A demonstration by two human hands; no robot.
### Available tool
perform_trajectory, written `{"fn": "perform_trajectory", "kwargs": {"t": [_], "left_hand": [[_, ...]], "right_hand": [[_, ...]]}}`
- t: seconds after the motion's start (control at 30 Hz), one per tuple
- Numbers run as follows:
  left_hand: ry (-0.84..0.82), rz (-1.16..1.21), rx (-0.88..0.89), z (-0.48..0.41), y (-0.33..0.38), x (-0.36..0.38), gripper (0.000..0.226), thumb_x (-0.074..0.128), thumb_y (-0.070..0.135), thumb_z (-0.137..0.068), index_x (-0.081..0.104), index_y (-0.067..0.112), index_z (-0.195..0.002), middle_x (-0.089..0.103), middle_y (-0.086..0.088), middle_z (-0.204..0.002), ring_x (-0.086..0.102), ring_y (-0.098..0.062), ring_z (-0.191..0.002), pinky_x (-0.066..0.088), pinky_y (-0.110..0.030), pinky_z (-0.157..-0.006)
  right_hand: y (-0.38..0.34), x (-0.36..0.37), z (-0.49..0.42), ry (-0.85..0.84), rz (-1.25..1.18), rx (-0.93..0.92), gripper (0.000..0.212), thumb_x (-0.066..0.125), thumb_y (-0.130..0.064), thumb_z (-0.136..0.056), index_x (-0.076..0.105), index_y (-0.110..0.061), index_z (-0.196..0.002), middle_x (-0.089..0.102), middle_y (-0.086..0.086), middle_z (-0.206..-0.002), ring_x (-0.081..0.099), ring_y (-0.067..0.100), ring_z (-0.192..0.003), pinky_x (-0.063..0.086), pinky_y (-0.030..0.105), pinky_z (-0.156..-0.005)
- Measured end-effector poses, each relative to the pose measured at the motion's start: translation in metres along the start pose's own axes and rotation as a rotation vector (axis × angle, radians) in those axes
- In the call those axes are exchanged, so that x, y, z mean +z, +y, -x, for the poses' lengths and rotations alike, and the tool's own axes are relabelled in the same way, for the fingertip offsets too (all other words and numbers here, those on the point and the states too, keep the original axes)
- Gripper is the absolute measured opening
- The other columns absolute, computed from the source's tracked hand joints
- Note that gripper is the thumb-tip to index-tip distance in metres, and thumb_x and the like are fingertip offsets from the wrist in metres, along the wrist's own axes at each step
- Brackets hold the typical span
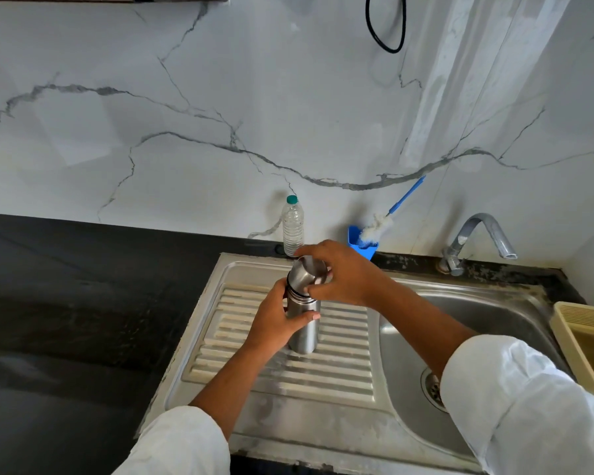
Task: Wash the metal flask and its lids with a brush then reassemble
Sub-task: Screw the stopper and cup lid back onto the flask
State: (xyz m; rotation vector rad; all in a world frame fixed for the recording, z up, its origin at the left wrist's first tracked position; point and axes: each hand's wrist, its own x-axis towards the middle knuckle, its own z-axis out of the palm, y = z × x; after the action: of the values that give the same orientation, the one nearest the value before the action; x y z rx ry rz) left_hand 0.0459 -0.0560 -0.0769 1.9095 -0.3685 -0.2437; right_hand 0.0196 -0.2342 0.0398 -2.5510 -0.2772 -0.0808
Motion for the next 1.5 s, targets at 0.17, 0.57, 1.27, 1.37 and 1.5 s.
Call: {"fn": "perform_trajectory", "kwargs": {"t": [0.17, 0.57, 1.27, 1.37, 1.5], "left_hand": [[-0.005, 0.022, -0.018, 0.0, -0.001, 0.0, 0.067, 0.092, 0.024, -0.076, 0.051, 0.032, -0.129, 0.065, 0.014, -0.121, 0.059, 0.01, -0.109, 0.05, -0.015, -0.084], [0.035, 0.02, -0.043, 0.002, 0.0, 0.003, 0.068, 0.094, 0.028, -0.073, 0.05, 0.038, -0.124, 0.063, 0.022, -0.115, 0.058, 0.009, -0.107, 0.05, -0.018, -0.086], [0.042, 0.024, -0.044, 0.0, -0.003, 0.005, 0.067, 0.094, 0.032, -0.073, 0.049, 0.042, -0.121, 0.064, 0.019, -0.117, 0.058, 0.011, -0.106, 0.052, -0.027, -0.092], [0.038, 0.015, -0.028, -0.001, -0.003, 0.004, 0.065, 0.094, 0.03, -0.073, 0.049, 0.04, -0.118, 0.064, 0.016, -0.116, 0.06, 0.005, -0.108, 0.053, -0.028, -0.09], [0.052, 0.024, -0.021, -0.003, -0.008, 0.005, 0.063, 0.095, 0.033, -0.07, 0.053, 0.036, -0.117, 0.067, 0.012, -0.113, 0.063, 0.001, -0.105, 0.056, -0.032, -0.09]], "right_hand": [[-0.01, -0.005, -0.017, -0.234, 0.28, -0.095, 0.061, 0.075, -0.036, -0.082, 0.054, -0.033, -0.14, 0.06, -0.003, -0.126, 0.057, 0.015, -0.111, 0.05, 0.031, -0.095], [-0.038, 0.015, -0.045, -0.236, 0.542, 0.347, 0.068, 0.043, -0.082, -0.086, 0.061, -0.017, -0.083, 0.061, -0.001, -0.074, 0.062, 0.015, -0.073, 0.053, 0.031, -0.066], [-0.042, 0.012, -0.048, -0.336, 0.576, 0.369, 0.076, 0.028, -0.089, -0.086, 0.054, -0.018, -0.074, 0.062, -0.001, -0.075, 0.062, 0.015, -0.074, 0.052, 0.033, -0.074], [-0.046, -0.007, -0.044, -0.438, 0.572, 0.28, 0.074, 0.036, -0.085, -0.088, 0.062, -0.016, -0.092, 0.067, 0.0, -0.088, 0.064, 0.016, -0.078, 0.049, 0.032, -0.072], [-0.03, -0.007, -0.048, -0.578, 0.602, -0.1, 0.078, 0.079, -0.048, -0.079, 0.041, -0.033, -0.145, 0.055, -0.003, -0.124, 0.055, 0.019, -0.111, 0.053, 0.036, -0.088]]}}
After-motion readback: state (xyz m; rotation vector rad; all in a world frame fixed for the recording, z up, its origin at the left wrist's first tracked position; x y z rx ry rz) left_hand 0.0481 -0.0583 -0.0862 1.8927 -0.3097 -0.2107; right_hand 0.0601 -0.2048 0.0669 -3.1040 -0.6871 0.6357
